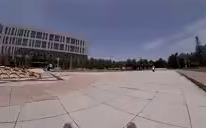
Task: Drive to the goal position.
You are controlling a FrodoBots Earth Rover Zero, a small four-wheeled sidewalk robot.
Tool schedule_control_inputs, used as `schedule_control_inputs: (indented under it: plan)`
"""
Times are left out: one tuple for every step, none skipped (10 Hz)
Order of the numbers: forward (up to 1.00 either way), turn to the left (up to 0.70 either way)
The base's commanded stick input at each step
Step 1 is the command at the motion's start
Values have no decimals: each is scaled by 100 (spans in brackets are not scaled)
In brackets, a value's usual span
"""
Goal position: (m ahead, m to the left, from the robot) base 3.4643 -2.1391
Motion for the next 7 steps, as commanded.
schedule_control_inputs:
  plan:
    - [45, -24]
    - [45, -24]
    - [45, -24]
    - [45, -24]
    - [45, -24]
    - [45, -24]
    - [45, -24]
